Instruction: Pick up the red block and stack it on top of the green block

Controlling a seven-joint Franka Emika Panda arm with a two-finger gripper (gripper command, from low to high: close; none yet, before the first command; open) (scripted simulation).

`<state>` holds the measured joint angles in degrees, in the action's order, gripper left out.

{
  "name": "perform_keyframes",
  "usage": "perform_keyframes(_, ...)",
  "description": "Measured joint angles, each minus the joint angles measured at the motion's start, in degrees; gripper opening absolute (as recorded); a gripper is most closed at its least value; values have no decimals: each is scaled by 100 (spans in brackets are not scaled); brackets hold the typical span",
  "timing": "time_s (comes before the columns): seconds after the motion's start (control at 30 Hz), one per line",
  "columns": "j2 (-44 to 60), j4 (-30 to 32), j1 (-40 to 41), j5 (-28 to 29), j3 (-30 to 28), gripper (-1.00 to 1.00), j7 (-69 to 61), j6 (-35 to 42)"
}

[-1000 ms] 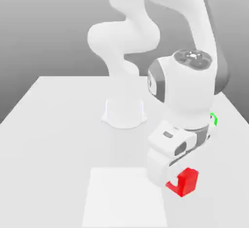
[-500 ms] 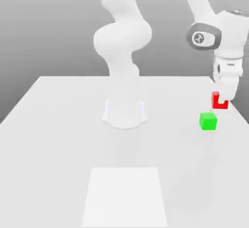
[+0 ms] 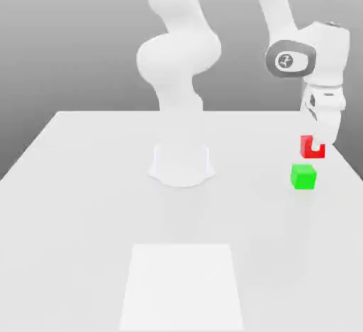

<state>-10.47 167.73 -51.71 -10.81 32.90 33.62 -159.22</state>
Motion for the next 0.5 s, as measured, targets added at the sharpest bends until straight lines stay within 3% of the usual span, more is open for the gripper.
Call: perform_keyframes(0.5, 836, 2, 428, 1074, 118, -100, 742, -699)
